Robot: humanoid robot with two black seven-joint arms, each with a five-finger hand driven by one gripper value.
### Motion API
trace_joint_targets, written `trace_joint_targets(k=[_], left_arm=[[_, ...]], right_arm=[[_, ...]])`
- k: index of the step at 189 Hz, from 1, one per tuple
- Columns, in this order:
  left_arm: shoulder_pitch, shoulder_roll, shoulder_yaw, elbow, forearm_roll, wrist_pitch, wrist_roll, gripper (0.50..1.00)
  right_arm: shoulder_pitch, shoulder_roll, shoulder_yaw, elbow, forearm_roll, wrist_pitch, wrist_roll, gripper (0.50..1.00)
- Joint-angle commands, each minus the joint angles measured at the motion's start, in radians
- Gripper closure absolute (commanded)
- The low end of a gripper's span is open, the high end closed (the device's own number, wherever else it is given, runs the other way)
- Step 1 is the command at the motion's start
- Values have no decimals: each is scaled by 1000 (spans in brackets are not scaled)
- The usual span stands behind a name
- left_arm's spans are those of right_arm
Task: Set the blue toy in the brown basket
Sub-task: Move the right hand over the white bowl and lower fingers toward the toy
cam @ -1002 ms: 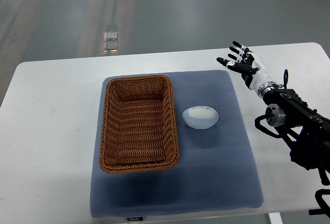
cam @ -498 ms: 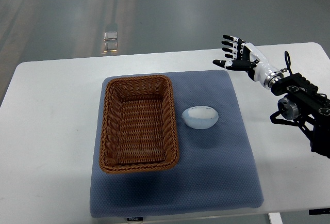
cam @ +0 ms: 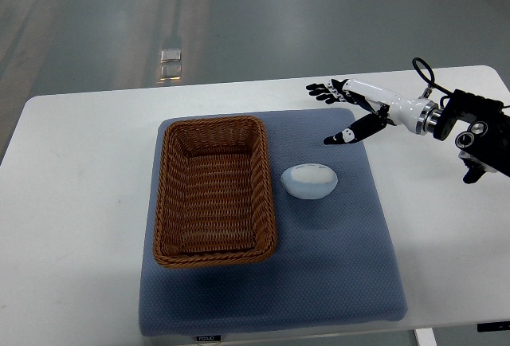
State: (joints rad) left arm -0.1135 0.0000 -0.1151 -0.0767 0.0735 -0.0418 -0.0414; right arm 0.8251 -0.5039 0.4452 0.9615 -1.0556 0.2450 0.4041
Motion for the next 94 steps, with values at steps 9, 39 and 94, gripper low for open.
trace_joint_targets(k=[9, 39, 94], left_arm=[[0, 0, 0, -2, 0, 0, 0, 500], [0, 0, 0, -3, 0, 0, 0, 500], [0, 0, 3, -5, 0, 0, 2, 500]], right_arm=[[31, -44, -60, 52, -32, 36, 10, 589], [42, -62, -126, 79, -104, 43, 22, 591], [39, -44, -171, 79, -185, 31, 18, 591]])
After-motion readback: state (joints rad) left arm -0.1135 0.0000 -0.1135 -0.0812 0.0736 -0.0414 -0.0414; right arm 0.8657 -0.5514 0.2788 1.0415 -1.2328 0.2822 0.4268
